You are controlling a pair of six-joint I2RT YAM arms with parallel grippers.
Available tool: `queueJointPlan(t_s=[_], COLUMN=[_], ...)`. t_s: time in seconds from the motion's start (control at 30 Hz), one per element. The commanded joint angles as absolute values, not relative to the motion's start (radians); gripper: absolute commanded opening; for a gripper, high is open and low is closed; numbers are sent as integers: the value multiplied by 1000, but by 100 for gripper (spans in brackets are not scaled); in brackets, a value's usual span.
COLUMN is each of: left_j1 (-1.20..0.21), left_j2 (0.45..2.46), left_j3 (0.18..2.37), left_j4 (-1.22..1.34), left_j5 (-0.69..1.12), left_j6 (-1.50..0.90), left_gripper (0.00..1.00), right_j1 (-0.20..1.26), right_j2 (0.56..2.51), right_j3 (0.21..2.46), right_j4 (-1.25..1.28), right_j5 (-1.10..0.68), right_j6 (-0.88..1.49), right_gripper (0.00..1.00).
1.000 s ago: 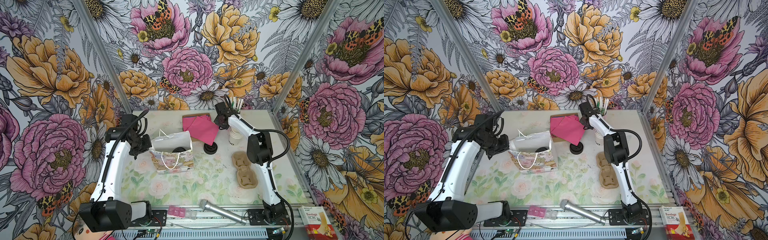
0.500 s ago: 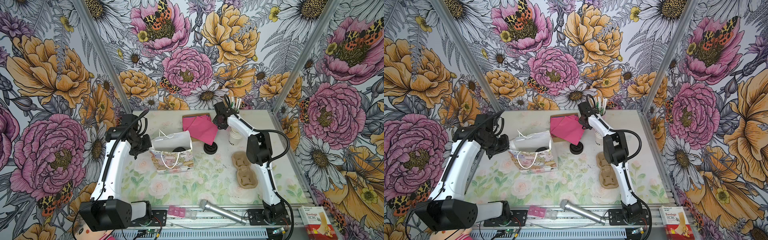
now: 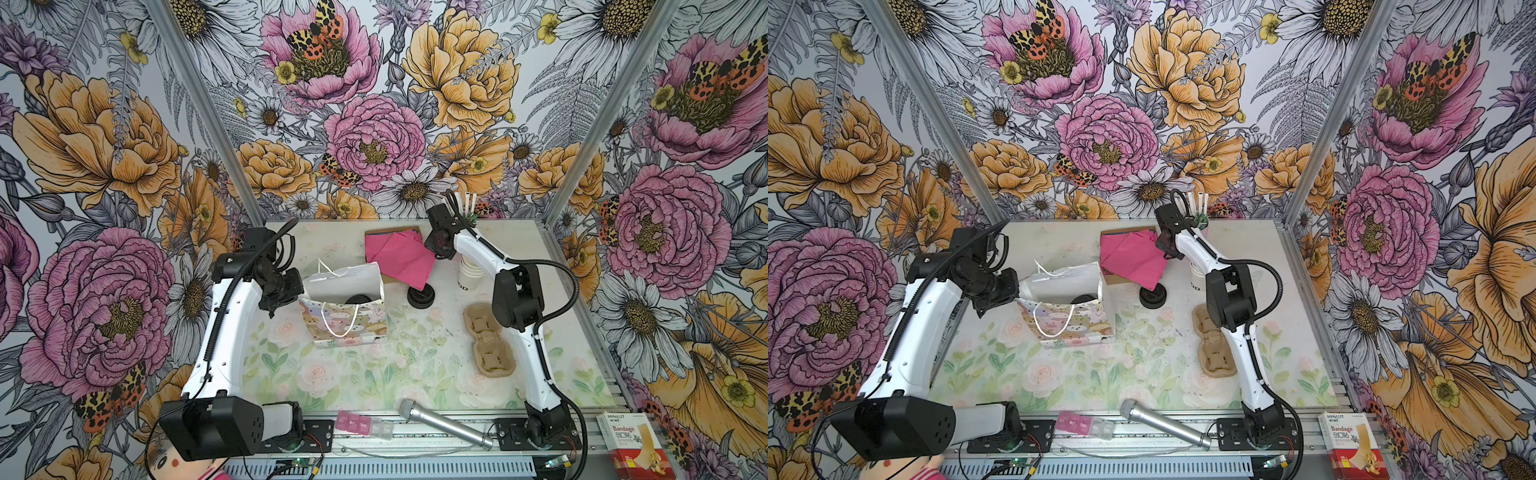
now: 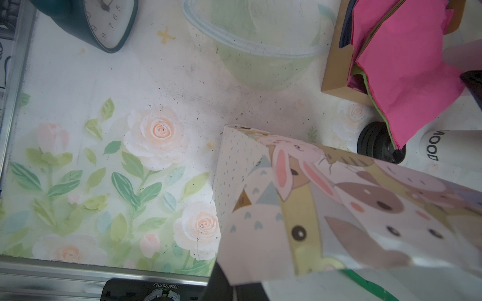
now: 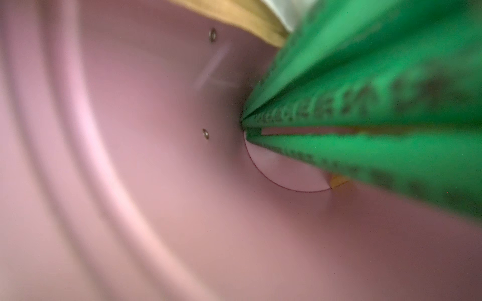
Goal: Pack a coffee takeout order
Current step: Pick up the napkin from the napkin box.
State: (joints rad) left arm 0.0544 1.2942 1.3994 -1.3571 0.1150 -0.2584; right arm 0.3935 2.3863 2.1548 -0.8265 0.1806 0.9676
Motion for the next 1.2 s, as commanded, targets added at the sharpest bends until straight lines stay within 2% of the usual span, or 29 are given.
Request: queueJointPlan(t_s=[0.0, 0.53, 0.7, 1.17], left_j1=[52, 50, 49, 47], left_j2=[1311, 1310, 1312, 1309], left_j3=[1397, 1402, 1407, 1414], left_j4=[-1356, -1355, -1355, -1350], left_j5=[104, 105, 103, 110], left_j6=[-244, -245, -246, -248], left_gripper=[6, 6, 7, 6], right_j1=[412, 426, 454, 474], right_j2=[2311, 2251, 2249, 2291], right_j3=[2186, 2311, 2455, 2725], right_j4=[-841, -839, -838, -796], right_j5=[201, 180, 114, -114], right_j6=[928, 885, 811, 821], right_gripper=[0, 0, 0, 0])
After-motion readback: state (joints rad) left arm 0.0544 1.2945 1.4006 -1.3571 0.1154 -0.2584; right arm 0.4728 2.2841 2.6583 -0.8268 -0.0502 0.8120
